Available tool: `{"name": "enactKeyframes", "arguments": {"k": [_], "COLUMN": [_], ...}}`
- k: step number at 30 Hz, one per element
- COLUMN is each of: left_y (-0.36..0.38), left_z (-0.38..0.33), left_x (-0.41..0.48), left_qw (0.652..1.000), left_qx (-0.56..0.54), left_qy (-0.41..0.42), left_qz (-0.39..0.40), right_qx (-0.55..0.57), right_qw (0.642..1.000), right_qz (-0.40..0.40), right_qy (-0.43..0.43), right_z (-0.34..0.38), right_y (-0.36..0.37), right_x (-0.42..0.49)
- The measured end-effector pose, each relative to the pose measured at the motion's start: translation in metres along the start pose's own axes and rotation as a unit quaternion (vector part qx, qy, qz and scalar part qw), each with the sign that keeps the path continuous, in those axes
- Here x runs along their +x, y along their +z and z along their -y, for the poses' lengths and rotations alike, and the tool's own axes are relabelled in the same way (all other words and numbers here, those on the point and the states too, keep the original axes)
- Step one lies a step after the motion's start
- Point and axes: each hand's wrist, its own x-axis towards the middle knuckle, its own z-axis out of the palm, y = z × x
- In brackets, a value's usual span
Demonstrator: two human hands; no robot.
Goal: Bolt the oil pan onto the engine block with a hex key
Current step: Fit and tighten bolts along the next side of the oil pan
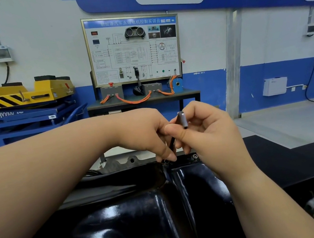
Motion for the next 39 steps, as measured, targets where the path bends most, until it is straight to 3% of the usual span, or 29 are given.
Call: {"name": "enactKeyframes", "arguments": {"k": [8,13,18,29,39], "left_y": [0.0006,0.0003,-0.001,0.0026,0.0003], "left_z": [-0.0011,0.0006,0.0002,-0.001,0.0028], "left_x": [-0.0002,-0.0017,-0.0014,0.0007,-0.0011], "left_qw": [1.0,1.0,1.0,0.999,0.999], "left_qx": [0.008,0.013,-0.002,-0.024,0.018], "left_qy": [0.027,0.003,-0.001,0.012,0.009], "left_qz": [-0.004,-0.012,0.013,-0.018,-0.027], "right_qx": [-0.005,-0.027,-0.032,-0.015,-0.032], "right_qw": [0.999,0.997,0.997,0.999,0.997], "right_qz": [0.039,0.071,0.07,0.035,0.071], "right_qy": [0.0,-0.01,-0.002,0.017,0.001], "right_z": [0.0001,0.0019,0.0009,-0.0026,-0.0006], "right_y": [0.0023,-0.0039,-0.0038,-0.0015,-0.0047], "right_x": [-0.0012,-0.0007,0.0001,0.0004,-0.0006]}}
